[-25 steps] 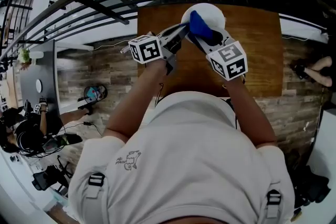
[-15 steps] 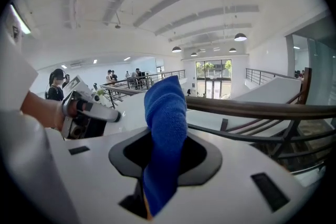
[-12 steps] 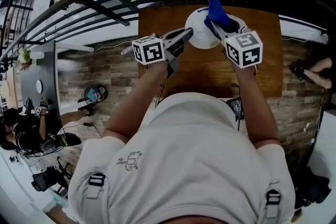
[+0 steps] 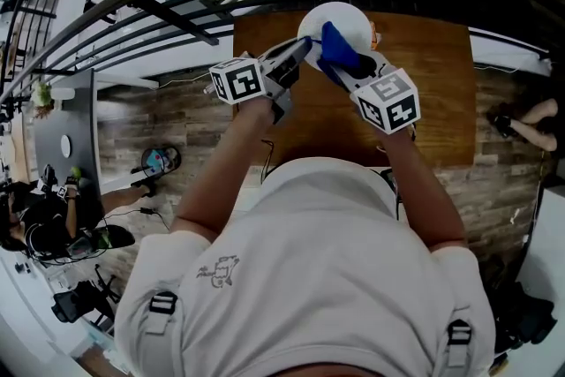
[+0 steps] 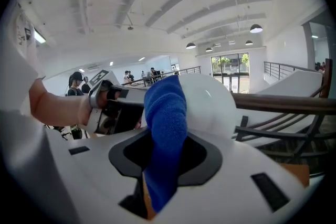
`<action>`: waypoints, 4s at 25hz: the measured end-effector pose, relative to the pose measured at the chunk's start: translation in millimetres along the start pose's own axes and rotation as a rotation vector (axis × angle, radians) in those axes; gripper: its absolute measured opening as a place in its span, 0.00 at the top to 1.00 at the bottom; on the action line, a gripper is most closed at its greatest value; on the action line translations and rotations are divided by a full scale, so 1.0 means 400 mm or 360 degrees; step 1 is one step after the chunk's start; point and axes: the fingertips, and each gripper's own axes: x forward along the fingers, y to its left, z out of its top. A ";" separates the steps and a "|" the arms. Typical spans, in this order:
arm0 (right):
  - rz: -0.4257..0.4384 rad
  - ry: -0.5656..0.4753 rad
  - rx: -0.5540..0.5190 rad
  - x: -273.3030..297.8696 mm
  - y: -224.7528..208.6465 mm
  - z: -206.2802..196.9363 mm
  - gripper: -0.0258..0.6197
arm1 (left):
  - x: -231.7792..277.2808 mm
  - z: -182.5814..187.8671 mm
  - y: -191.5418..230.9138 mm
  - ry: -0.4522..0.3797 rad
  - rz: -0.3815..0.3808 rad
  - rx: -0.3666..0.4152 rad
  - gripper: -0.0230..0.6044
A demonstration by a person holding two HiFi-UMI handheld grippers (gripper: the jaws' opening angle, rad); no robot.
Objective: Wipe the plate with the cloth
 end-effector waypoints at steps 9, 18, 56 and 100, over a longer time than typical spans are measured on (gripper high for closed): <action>-0.0190 -0.0058 0.0098 -0.073 -0.142 0.025 0.77 | -0.032 0.039 -0.034 0.0114 -0.0008 0.0491 0.93; -0.0167 -0.0222 0.0013 -0.125 -0.128 0.189 0.77 | -0.052 0.073 -0.052 0.0212 0.0209 0.1289 0.94; 0.0021 -0.0040 0.0113 -0.126 -0.133 0.194 0.77 | -0.061 -0.022 -0.364 0.0255 -0.0159 0.3575 0.94; 0.0372 0.0134 0.0079 -0.108 -0.032 0.249 0.77 | -0.049 -0.069 -0.394 0.0289 -0.0299 0.3846 0.93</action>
